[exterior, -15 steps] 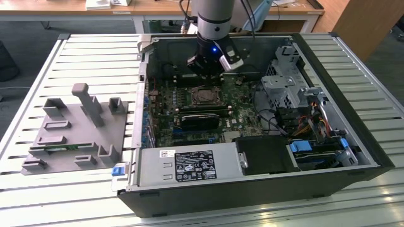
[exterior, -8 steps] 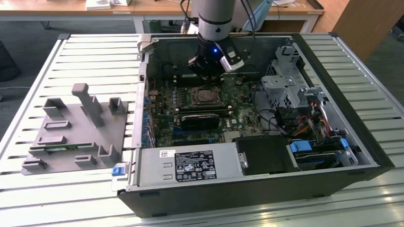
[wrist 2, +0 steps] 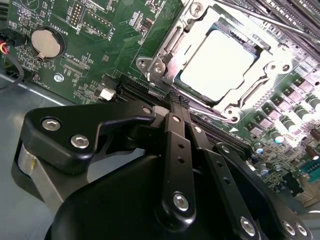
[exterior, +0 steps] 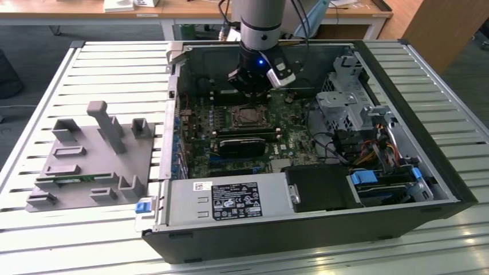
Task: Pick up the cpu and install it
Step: 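Install the first cpu locking lever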
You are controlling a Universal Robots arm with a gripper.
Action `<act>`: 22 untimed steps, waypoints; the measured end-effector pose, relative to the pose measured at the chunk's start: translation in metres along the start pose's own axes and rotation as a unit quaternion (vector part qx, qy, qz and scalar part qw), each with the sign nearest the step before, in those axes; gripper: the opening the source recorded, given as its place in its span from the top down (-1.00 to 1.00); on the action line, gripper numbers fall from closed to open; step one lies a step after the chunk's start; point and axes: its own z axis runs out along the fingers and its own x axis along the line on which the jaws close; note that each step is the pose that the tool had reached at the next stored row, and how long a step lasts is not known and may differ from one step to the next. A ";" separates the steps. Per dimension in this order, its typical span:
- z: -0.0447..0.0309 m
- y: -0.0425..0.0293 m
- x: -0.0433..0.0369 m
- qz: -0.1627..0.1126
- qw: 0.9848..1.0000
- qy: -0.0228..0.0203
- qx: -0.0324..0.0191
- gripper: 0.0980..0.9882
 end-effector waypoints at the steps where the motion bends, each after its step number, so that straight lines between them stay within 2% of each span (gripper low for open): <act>1: 0.0007 -0.0001 -0.0002 0.000 1.000 0.000 0.000 0.98; 9: 0.0040 -0.0004 -0.0011 0.000 1.000 0.000 0.000 0.98; 22: 0.0030 -0.0003 -0.0014 0.000 1.000 0.000 0.000 0.98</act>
